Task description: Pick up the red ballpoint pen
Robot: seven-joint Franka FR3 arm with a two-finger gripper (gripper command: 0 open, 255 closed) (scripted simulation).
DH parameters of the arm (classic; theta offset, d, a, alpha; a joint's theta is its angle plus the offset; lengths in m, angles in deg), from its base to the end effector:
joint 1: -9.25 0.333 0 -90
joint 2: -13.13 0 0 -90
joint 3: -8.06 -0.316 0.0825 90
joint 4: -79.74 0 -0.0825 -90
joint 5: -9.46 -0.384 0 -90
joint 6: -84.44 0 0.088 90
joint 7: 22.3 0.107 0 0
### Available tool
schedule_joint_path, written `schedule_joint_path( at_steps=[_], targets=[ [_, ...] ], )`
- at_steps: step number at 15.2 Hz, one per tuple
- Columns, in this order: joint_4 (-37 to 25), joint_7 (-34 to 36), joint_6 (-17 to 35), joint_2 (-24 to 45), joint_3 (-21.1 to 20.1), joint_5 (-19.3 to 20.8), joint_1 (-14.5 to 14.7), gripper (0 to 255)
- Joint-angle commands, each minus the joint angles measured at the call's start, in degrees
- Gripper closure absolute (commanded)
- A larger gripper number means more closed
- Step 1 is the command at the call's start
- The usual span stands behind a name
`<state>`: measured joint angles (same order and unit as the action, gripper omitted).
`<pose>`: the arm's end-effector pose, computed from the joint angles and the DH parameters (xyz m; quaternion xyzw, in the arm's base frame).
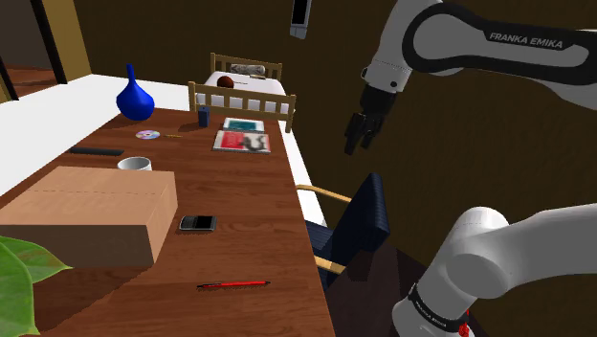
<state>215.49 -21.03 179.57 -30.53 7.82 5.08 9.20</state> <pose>0.3218 0.0090 0.5851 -0.9989 0.0124 -0.0261 0.0370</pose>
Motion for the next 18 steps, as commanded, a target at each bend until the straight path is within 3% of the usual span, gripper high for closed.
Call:
schedule_joint_path(
  at_steps=[1, 9, 18],
  targets=[
    [0.0, 0.0, 0.0, 0.0, 0.0, 0.0, 0.0, 0],
    [1.6, -3.1, 12.7, 10.9, -4.8, -1.6, 4.9, 0],
    [-0.5, -5.6, 25.4, 25.6, -10.5, -1.2, 9.3, 0]
  ],
)
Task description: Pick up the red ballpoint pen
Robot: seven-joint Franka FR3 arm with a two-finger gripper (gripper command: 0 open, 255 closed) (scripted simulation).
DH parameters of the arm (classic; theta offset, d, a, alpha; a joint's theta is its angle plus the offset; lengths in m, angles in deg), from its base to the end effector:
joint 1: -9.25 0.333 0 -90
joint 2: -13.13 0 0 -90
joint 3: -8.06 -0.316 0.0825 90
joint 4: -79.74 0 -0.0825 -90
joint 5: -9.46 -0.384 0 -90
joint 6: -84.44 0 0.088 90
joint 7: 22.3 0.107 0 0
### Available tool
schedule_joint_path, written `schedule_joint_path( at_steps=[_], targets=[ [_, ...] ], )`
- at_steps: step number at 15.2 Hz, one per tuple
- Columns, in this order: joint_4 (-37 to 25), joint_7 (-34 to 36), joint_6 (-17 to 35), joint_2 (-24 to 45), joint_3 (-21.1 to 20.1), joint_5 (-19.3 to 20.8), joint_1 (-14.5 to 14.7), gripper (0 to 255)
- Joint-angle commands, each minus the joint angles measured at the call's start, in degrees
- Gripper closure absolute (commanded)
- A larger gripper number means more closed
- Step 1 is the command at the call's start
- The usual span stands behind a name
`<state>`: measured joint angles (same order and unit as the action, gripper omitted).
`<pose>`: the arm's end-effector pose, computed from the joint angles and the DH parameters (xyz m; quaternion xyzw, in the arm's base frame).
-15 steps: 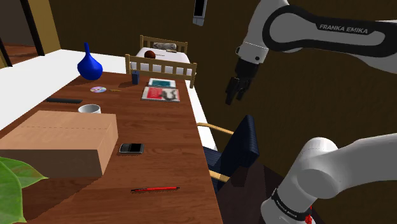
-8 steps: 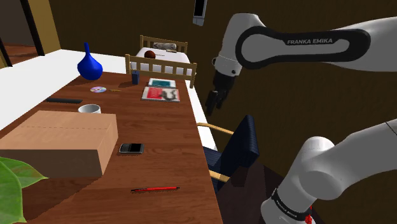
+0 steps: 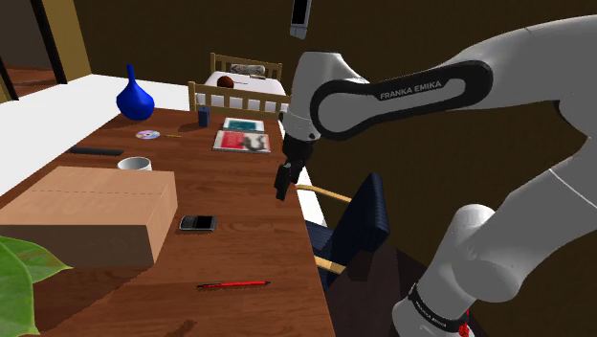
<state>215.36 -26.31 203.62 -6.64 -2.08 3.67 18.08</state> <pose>0.4203 0.1531 0.4609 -0.9846 -0.1718 -0.0251 0.0183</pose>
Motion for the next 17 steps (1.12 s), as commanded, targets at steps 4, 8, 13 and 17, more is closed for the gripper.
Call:
schedule_joint_path(
  at_steps=[4, 8, 13, 17],
  targets=[
    [-2.5, -0.8, 6.2, 8.7, -3.1, 1.6, 2.1, 0],
    [-5.4, -0.7, 10.4, 16.0, -5.5, 4.1, 3.6, 0],
    [-9.7, 0.3, 14.7, 25.3, -7.9, 8.8, 6.0, 0],
    [-13.9, 1.4, 17.2, 32.7, -8.9, 13.3, 8.6, 0]
  ],
)
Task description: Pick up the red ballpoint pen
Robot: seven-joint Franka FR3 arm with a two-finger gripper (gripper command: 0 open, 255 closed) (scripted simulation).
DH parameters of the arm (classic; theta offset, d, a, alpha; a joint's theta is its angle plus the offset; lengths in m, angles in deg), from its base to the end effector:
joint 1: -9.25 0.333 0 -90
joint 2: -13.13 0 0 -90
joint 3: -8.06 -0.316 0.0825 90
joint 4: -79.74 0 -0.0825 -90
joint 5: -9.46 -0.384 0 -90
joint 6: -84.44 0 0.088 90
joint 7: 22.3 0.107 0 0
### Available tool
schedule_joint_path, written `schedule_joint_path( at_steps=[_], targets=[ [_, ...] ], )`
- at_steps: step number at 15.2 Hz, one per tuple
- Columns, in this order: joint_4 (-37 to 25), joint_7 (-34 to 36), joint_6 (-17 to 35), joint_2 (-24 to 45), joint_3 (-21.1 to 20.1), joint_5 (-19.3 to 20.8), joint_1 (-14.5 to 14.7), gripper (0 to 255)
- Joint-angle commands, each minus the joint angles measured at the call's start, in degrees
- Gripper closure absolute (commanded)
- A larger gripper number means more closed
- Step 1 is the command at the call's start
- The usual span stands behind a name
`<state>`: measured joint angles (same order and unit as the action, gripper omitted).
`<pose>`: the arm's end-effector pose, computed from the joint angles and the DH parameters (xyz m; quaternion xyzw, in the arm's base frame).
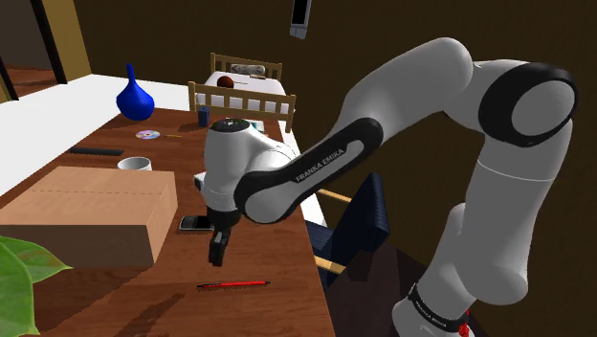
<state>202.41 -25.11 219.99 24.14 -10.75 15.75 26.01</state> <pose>0.4640 0.3270 0.3235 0.9321 0.3613 0.0239 0.0019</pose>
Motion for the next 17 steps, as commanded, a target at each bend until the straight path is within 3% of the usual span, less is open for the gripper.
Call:
schedule_joint_path(
  at_steps=[1, 5, 14, 15, 17],
  targets=[
    [-2.1, 0.5, 1.3, 3.8, -0.3, 2.4, 1.4, 0],
    [-6.4, 1.4, 2.7, 10.4, -0.4, 6.5, 4.4, 0],
    [-6.1, 3.1, 7.1, 14.6, 1.1, 8.9, 5.5, 0],
    [-6.1, 3.1, 7.0, 14.6, 1.0, 8.9, 5.5, 255],
    [-6.0, 3.0, 7.1, 14.6, 1.0, 8.9, 5.4, 255]
  ],
)
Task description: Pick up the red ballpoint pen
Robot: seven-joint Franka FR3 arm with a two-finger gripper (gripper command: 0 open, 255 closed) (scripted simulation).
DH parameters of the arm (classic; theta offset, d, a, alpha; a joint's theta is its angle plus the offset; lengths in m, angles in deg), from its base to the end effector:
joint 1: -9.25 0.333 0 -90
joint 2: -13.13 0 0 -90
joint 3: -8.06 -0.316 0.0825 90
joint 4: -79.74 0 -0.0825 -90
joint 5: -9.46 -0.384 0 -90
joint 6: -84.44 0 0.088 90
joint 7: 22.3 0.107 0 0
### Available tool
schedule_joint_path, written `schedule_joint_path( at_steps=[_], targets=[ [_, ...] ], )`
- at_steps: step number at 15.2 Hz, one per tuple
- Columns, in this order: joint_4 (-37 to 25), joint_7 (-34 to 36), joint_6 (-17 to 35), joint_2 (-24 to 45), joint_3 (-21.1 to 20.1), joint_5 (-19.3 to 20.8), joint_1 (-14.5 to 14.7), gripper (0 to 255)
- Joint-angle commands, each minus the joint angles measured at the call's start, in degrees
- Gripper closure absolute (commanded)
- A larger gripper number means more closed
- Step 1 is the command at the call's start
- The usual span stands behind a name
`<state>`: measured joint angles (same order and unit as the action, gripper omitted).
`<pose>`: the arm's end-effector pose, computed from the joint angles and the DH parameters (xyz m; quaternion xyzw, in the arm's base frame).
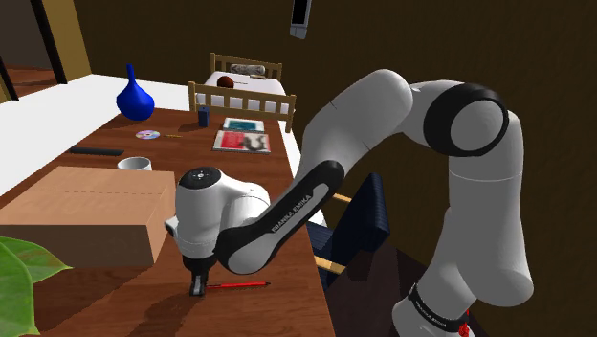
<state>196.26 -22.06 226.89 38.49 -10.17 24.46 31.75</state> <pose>0.4592 0.3908 0.2386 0.9044 0.4260 0.0251 0.0063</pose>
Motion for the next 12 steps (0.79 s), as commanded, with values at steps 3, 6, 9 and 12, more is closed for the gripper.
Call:
schedule_joint_path(
  at_steps=[3, 6, 9, 12],
  targets=[
    [0.1, 0.0, 0.0, 0.1, 0.4, 0.1, -0.3, 255],
    [-0.2, 0.0, -0.1, 0.2, 0.4, 0.1, -0.2, 255],
    [0.1, -0.4, -0.9, -0.9, 0.0, -0.5, -0.6, 255],
    [-0.1, -1.1, -2.7, -2.6, -0.5, -1.4, -1.0, 255]
  ],
)
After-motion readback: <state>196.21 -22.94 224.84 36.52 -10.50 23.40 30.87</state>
